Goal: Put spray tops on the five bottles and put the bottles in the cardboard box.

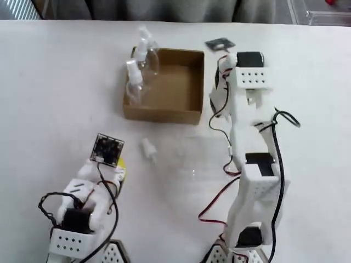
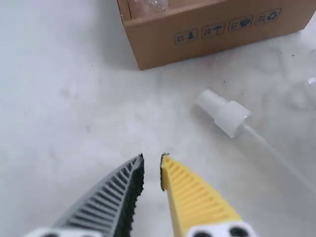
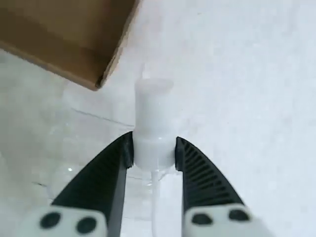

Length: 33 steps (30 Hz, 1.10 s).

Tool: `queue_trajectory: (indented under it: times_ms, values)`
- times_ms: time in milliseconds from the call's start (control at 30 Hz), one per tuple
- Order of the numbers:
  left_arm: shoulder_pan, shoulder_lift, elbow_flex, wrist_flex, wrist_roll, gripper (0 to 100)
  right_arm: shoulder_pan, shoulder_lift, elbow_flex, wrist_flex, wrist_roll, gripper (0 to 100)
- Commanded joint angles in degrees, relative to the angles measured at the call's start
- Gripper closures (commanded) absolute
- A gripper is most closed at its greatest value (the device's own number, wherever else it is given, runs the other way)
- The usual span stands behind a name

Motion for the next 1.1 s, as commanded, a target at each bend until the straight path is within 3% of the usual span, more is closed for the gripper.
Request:
queue_trajectory:
  times_ms: [0,233,567,667,833,967,1067]
  values:
    - [-1.80,-1.19,-0.18,-0.53,-0.09,92,-0.40,-6.55,0.18,1.71,-15.12,98.2]
    - [-2.15,-1.19,-0.18,-0.88,0.00,92,-8.84,-18.51,13.36,1.71,-24.35,98.2]
    - [-2.33,-1.27,-0.18,-2.37,0.00,92,-23.87,-24.48,25.05,-6.37,-24.53,98.2]
    - [-5.23,-1.27,-0.18,-4.66,0.35,92,-27.03,-24.48,29.71,-12.09,-27.16,98.2]
    - [-11.91,-1.27,-0.26,-10.20,10.11,92,-33.01,-24.48,36.22,-20.70,-31.21,98.1]
    - [-14.90,-1.27,-1.58,-10.90,10.90,92,-38.02,-24.48,39.65,-24.31,-31.12,97.8]
    - [-16.66,-1.27,-1.93,-11.25,10.90,92,-39.96,-24.40,40.26,-24.92,-31.12,90.9]
